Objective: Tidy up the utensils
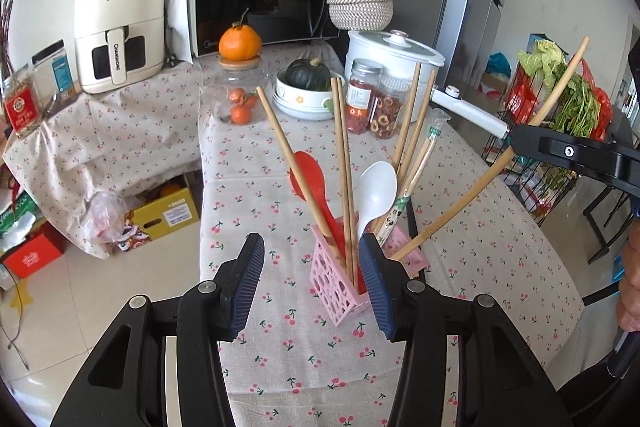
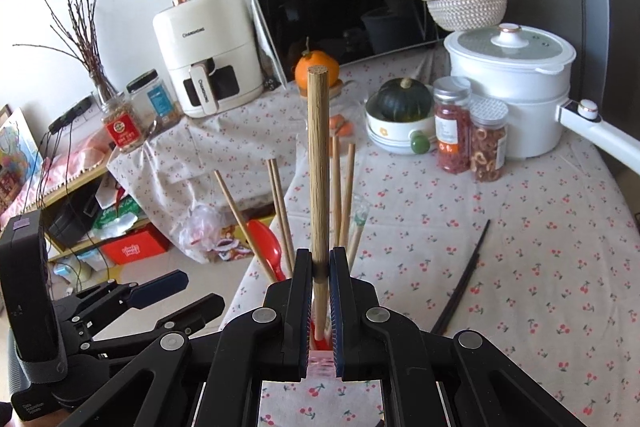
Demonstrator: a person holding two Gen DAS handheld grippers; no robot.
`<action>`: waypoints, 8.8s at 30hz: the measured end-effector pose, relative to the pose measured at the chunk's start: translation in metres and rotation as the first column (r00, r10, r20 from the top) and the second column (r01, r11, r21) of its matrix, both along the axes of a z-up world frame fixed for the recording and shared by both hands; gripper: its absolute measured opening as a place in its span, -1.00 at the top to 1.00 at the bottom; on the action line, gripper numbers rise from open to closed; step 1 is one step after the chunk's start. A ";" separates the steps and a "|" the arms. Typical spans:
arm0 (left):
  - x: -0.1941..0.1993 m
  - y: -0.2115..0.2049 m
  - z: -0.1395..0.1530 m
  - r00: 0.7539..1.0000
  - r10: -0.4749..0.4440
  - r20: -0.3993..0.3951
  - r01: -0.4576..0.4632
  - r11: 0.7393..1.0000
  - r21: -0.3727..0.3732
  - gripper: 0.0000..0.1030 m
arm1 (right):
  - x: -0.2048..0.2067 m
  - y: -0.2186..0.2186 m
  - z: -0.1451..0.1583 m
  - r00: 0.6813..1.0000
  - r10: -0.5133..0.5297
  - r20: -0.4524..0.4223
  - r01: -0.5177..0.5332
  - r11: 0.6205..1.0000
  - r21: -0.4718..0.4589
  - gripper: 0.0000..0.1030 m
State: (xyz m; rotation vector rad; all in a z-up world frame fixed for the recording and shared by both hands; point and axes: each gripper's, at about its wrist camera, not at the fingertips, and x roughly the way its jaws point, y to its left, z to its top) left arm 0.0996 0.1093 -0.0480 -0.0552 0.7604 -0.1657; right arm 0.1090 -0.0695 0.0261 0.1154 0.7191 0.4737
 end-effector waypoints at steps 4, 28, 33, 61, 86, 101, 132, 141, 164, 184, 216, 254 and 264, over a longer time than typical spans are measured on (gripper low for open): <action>0.001 0.005 -0.005 1.000 0.002 -0.031 -0.003 1.000 -0.011 -0.01 | 0.011 0.011 -0.018 0.999 0.003 -0.048 -0.004 1.000 -0.025 0.88; -0.003 -0.016 -0.025 0.996 -0.040 -0.078 0.032 0.995 -0.098 -0.32 | 0.025 -0.066 -0.059 0.980 -0.199 0.022 0.199 0.980 -0.006 -0.49; 0.002 -0.023 -0.031 0.994 -0.045 -0.097 0.039 0.997 -0.072 -0.32 | 0.043 -0.062 -0.115 0.986 -0.167 0.006 0.165 0.965 -0.204 -0.50; 0.011 -0.021 -0.032 0.989 -0.063 -0.133 0.051 0.994 -0.093 -0.33 | 0.114 -0.062 -0.196 0.942 -0.229 -0.243 0.155 0.944 -0.291 -0.47; 0.009 -0.021 -0.034 0.991 -0.048 -0.126 0.038 0.996 -0.082 -0.33 | 0.129 -0.043 -0.198 0.908 -0.310 -0.283 0.187 0.902 -0.389 -0.11; -0.024 -0.081 0.014 0.986 -0.167 -0.015 0.167 0.986 -0.006 -0.32 | 0.105 -0.139 -0.157 0.846 -0.402 -0.350 0.317 0.908 -0.275 0.92; 0.238 -0.220 -0.129 0.912 0.045 -0.407 0.017 0.989 0.147 0.65 | 0.079 -0.245 -0.133 0.828 -0.365 -0.425 0.399 0.917 -0.010 0.91; 0.210 -0.222 -0.116 0.936 0.001 -0.353 0.060 0.985 0.162 0.90 | 0.077 -0.236 -0.130 0.837 -0.366 -0.406 0.387 0.921 -0.033 0.91; -0.031 -0.150 0.044 0.969 -0.169 0.181 0.170 0.985 0.009 0.90 | -0.008 -0.195 -0.041 0.893 -0.427 -0.142 0.422 0.904 -0.069 0.91; -0.071 -0.052 0.121 0.895 0.004 0.447 0.028 0.997 -0.066 0.90 | -0.024 -0.123 0.030 0.962 -0.264 0.067 0.265 0.964 0.000 0.93; -0.057 0.005 0.100 0.940 0.040 0.337 0.035 0.977 -0.212 0.90 | 0.139 -0.019 -0.185 0.963 -0.105 -0.248 0.095 0.994 -0.049 0.21; -0.056 0.004 0.094 0.941 0.057 0.335 0.025 0.972 -0.234 0.90 | 0.015 -0.103 -0.050 0.997 -0.048 0.059 0.047 0.999 0.014 0.94; -0.055 0.000 0.096 0.927 0.068 0.370 0.017 0.975 -0.223 0.90 | -0.015 -0.110 -0.012 0.982 -0.057 0.179 0.044 0.996 0.078 0.95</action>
